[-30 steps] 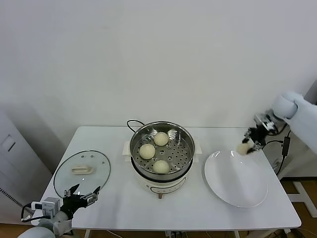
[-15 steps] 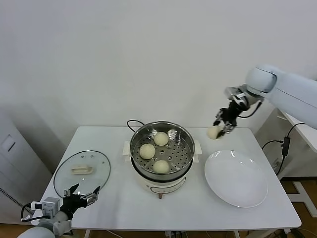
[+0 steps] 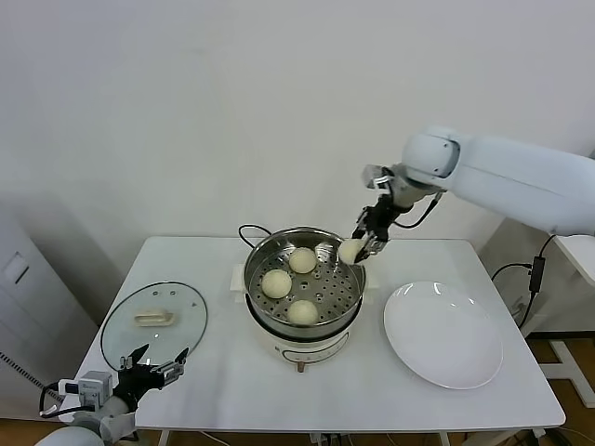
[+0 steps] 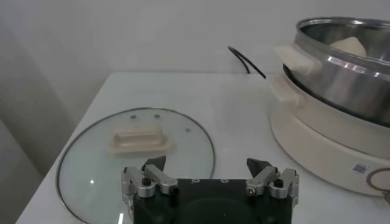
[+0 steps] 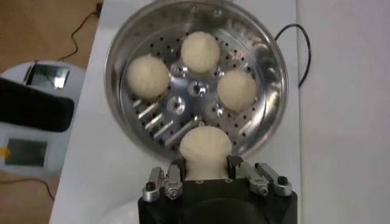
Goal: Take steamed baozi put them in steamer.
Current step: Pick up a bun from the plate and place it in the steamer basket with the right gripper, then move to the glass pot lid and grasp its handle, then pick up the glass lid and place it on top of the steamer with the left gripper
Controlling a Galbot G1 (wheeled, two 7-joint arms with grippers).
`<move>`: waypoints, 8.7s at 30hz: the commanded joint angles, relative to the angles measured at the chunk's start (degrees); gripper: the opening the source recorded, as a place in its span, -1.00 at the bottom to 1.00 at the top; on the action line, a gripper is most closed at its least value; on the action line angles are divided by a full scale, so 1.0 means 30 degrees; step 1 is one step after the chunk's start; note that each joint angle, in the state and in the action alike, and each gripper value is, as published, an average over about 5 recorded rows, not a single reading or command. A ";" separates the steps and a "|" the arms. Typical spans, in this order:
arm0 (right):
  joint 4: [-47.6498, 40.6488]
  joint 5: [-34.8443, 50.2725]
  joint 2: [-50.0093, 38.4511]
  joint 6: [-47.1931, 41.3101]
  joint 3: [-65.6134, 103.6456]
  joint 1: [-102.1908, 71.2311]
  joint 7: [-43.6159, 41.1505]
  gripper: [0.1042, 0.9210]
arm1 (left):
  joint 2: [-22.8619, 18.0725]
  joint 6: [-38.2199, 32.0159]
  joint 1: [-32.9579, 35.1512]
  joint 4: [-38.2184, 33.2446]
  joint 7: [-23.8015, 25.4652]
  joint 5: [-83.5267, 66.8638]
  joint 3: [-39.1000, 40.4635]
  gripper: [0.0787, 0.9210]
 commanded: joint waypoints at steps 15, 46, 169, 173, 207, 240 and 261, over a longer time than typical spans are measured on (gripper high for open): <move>0.0067 0.0491 0.1352 -0.2782 0.0350 -0.3383 0.4238 -0.20 | -0.0296 0.0011 0.0187 -0.0125 -0.0007 0.0033 -0.0151 0.77; 0.0113 0.4346 -0.3282 0.0028 0.6962 -0.5038 0.4226 0.76 | -0.0609 0.0031 0.0253 0.0059 -0.0036 0.0402 -0.0258 0.77; 0.3716 -0.9126 0.6912 0.8751 4.4346 -3.8624 1.2193 0.76 | -0.2837 -1.3099 -0.7826 1.4131 -0.1344 3.6621 -0.0355 -0.24; 0.3835 -0.9085 0.6872 0.8731 4.4364 -3.8604 1.2150 0.76 | -0.2164 -1.2500 -0.7380 1.2269 -0.0423 3.5317 -0.0552 -0.53; 0.4870 -0.8781 0.6921 0.8554 4.4801 -3.8590 1.2237 0.76 | 0.2189 -0.0201 -1.0328 0.0122 0.6964 3.2261 0.7615 -0.93; 0.4670 -0.9174 0.7142 0.8506 4.4994 -3.8542 1.2564 0.76 | -0.3732 0.3184 -1.4422 0.3515 0.8866 3.8183 1.4486 -0.93; 0.4405 -0.9345 0.7254 0.8580 4.4973 -3.8565 1.2511 0.76 | -0.5792 0.3713 -1.5084 0.5530 0.9218 3.9224 1.5681 -0.93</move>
